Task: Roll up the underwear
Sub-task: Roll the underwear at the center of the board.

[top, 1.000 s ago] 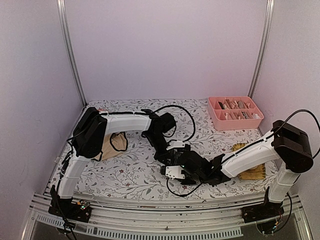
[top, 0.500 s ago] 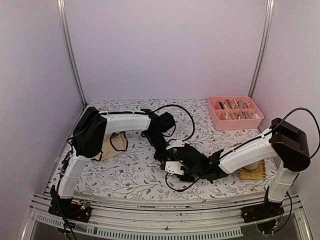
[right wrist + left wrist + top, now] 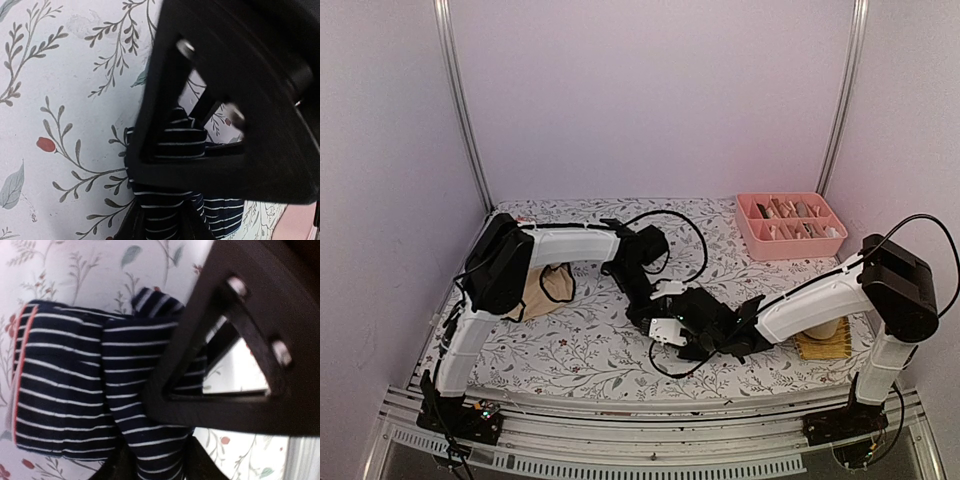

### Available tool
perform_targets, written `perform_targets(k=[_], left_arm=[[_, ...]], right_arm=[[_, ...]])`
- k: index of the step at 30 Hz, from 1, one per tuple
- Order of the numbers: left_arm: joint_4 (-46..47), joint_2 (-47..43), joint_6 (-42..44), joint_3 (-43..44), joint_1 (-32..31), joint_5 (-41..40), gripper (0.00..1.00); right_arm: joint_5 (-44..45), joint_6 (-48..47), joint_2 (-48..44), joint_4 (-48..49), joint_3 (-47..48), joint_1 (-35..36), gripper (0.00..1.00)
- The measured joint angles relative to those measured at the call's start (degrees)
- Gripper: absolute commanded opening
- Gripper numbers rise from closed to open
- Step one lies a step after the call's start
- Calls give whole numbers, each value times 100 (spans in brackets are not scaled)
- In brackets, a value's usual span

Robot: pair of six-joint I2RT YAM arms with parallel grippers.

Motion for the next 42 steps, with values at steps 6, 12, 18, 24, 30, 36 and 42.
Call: perform_targets(k=[6, 12, 18, 24, 30, 36, 42], left_arm=[[282, -398, 0, -529, 125, -208, 97], [1088, -1250, -216, -1488, 575, -621, 99], [2500, -2693, -251, -3095, 780, -728, 97], [3674, -3084, -254, -3965, 713, -763, 92], [4483, -3093, -144, -4378, 378, -1132, 89], [4933, -3093, 22, -4415, -118, -1495, 85], [5228, -3104, 166, -4763, -254, -1639, 77]], right_arm=[[-330, 168, -13, -109, 79, -133, 14], [-964, 367, -85, -350, 186, -402, 14], [-1991, 719, -90, -791, 455, -894, 14], [-3283, 1241, 61, -1255, 802, -1482, 13], [-4627, 1790, 341, -1587, 1080, -1998, 14], [-5724, 2159, 599, -1631, 1137, -2232, 13], [-6655, 2417, 817, -1392, 1045, -2168, 13]])
